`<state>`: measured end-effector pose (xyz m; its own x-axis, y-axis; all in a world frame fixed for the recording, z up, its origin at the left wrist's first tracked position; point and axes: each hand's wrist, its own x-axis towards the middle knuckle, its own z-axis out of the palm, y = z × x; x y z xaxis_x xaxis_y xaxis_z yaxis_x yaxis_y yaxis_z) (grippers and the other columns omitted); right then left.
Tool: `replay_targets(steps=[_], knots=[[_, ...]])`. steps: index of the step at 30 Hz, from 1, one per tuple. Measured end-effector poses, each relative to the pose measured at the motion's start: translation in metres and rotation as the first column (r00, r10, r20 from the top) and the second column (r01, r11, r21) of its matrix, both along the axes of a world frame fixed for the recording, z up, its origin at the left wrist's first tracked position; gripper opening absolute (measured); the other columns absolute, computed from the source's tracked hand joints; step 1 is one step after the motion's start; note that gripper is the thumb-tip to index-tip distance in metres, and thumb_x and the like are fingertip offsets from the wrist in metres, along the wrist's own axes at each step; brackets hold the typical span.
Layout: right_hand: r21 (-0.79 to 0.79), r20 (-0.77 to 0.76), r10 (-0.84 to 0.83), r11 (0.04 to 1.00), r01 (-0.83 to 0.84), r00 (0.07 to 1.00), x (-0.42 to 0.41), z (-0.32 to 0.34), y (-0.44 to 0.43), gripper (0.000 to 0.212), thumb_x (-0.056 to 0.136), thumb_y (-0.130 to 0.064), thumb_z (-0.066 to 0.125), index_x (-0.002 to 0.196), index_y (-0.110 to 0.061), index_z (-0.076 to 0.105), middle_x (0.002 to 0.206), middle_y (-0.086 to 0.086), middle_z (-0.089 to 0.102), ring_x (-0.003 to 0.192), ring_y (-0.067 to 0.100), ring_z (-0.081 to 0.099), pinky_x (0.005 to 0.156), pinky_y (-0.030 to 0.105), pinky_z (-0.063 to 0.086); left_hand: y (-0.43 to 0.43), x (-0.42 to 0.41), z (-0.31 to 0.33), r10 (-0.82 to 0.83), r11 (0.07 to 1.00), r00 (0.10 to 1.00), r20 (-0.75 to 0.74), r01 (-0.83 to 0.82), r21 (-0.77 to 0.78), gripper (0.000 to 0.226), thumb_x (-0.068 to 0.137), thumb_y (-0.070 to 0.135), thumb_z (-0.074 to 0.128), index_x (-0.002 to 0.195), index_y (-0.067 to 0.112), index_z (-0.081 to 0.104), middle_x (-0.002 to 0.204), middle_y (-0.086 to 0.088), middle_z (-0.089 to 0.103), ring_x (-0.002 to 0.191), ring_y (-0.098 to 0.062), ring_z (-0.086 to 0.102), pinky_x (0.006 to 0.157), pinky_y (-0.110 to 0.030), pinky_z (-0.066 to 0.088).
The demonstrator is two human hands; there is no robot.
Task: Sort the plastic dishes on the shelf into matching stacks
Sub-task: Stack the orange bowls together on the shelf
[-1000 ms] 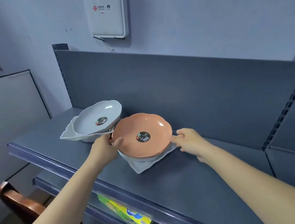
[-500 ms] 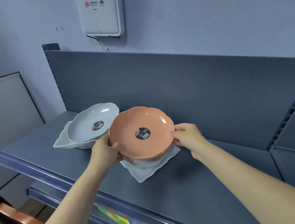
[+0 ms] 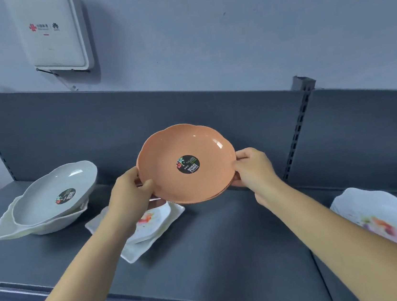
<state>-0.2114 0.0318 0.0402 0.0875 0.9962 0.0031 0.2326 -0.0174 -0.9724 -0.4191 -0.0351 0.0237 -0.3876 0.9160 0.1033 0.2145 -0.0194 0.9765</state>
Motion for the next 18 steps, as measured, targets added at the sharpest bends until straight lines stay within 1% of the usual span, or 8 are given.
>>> replay_targets(steps=[3, 5, 7, 8, 10, 12, 15, 18], knots=[[0.050, 0.012, -0.071, 0.996, 0.070, 0.997, 0.039, 0.011, -0.009, 0.027, 0.085, 0.003, 0.047, 0.100, -0.013, 0.063, 0.094, 0.003, 0.071, 0.078, 0.019, 0.070, 0.067, 0.035, 0.062, -0.001, 0.037, 0.012, -0.061, 0.998, 0.998, 0.011, 0.061, 0.026, 0.024, 0.086, -0.005, 0.041, 0.093, 0.003, 0.063, 0.082, -0.010, 0.066, 0.063, -0.023, 0.072, 0.062, -0.028, 0.061], [0.093, 0.024, -0.124, 0.988, 0.122, 0.992, 0.067, 0.018, -0.016, 0.028, 0.083, 0.002, 0.048, 0.098, -0.015, 0.064, 0.095, 0.002, 0.070, 0.084, 0.022, 0.070, 0.071, 0.040, 0.062, -0.004, 0.065, 0.020, -0.094, 0.995, 0.996, 0.008, 0.093, 0.045, 0.026, 0.086, -0.006, 0.040, 0.094, 0.003, 0.063, 0.081, -0.009, 0.065, 0.061, -0.021, 0.071, 0.055, -0.022, 0.058], [0.120, 0.029, -0.158, 0.981, 0.154, 0.987, 0.096, 0.025, -0.024, 0.028, 0.082, 0.001, 0.048, 0.097, -0.017, 0.064, 0.096, 0.002, 0.071, 0.083, 0.023, 0.070, 0.072, 0.041, 0.062, -0.006, 0.094, 0.029, -0.123, 0.991, 0.992, 0.003, 0.122, 0.057, 0.027, 0.085, -0.006, 0.039, 0.096, 0.002, 0.063, 0.083, -0.009, 0.066, 0.062, -0.023, 0.072, 0.050, -0.017, 0.054], [0.128, 0.024, -0.173, 0.977, 0.169, 0.985, 0.112, 0.029, -0.029, 0.029, 0.081, 0.001, 0.048, 0.097, -0.017, 0.064, 0.096, 0.002, 0.071, 0.082, 0.023, 0.070, 0.072, 0.041, 0.062, -0.008, 0.108, 0.034, -0.139, 0.988, 0.990, 0.003, 0.138, 0.063, 0.028, 0.085, -0.006, 0.039, 0.097, 0.002, 0.063, 0.086, -0.010, 0.066, 0.065, -0.025, 0.073, 0.052, -0.019, 0.056], [0.147, 0.018, -0.202, 0.969, 0.198, 0.979, 0.146, 0.035, -0.039, 0.029, 0.079, -0.001, 0.049, 0.099, -0.015, 0.065, 0.095, 0.001, 0.071, 0.079, 0.022, 0.071, 0.072, 0.041, 0.062, -0.011, 0.138, 0.041, -0.178, 0.981, 0.984, -0.003, 0.177, 0.076, 0.029, 0.085, -0.007, 0.039, 0.100, 0.002, 0.063, 0.091, -0.012, 0.068, 0.067, -0.025, 0.074, 0.065, -0.032, 0.062], [0.168, 0.006, -0.220, 0.962, 0.216, 0.975, 0.182, 0.039, -0.051, 0.029, 0.080, -0.002, 0.050, 0.102, -0.013, 0.065, 0.095, 0.002, 0.072, 0.079, 0.022, 0.071, 0.072, 0.041, 0.062, -0.015, 0.170, 0.047, -0.217, 0.972, 0.976, -0.014, 0.218, 0.085, 0.029, 0.085, -0.007, 0.039, 0.100, 0.001, 0.062, 0.091, -0.013, 0.068, 0.067, -0.028, 0.074, 0.074, -0.040, 0.061], [0.186, -0.048, -0.228, 0.955, 0.233, 0.972, 0.242, 0.042, -0.073, 0.024, 0.083, -0.001, 0.055, 0.104, -0.010, 0.063, 0.096, 0.003, 0.071, 0.084, 0.021, 0.071, 0.064, 0.032, 0.061, -0.026, 0.228, 0.054, -0.280, 0.956, 0.960, 0.010, 0.278, 0.097, 0.029, 0.085, -0.008, 0.039, 0.102, 0.000, 0.062, 0.089, -0.013, 0.066, 0.069, -0.030, 0.074, 0.066, -0.033, 0.062], [0.183, -0.131, -0.229, 0.951, 0.250, 0.965, 0.307, 0.043, -0.097, 0.021, 0.085, 0.000, 0.060, 0.104, -0.007, 0.062, 0.099, 0.007, 0.071, 0.085, 0.022, 0.071, 0.060, 0.027, 0.060, -0.036, 0.289, 0.054, -0.349, 0.934, 0.936, 0.058, 0.342, 0.101, 0.030, 0.087, -0.006, 0.041, 0.104, 0.005, 0.064, 0.096, -0.017, 0.068, 0.075, -0.033, 0.073, 0.066, -0.030, 0.062]])
